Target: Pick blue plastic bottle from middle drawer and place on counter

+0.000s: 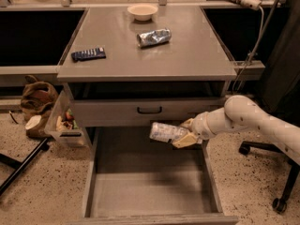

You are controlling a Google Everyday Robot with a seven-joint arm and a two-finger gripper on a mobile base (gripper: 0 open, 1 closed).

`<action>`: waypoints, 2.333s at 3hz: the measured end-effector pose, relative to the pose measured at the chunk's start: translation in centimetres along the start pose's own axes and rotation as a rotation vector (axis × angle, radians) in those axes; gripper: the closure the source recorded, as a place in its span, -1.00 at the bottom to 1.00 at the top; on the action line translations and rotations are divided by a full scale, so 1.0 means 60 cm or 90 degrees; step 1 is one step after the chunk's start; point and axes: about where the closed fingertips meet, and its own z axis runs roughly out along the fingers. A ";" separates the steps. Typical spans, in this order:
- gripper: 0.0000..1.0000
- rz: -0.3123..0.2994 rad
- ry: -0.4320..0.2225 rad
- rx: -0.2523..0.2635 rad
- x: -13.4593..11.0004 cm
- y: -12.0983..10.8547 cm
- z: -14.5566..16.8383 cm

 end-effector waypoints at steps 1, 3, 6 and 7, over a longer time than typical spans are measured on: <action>1.00 -0.023 0.016 0.042 -0.053 -0.005 -0.100; 1.00 -0.159 0.039 0.087 -0.248 -0.011 -0.275; 1.00 -0.228 0.015 0.161 -0.333 -0.114 -0.317; 1.00 -0.250 0.025 0.197 -0.380 -0.187 -0.318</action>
Offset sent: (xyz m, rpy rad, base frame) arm -0.0160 -0.0320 0.2857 -0.1995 -0.3146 0.0694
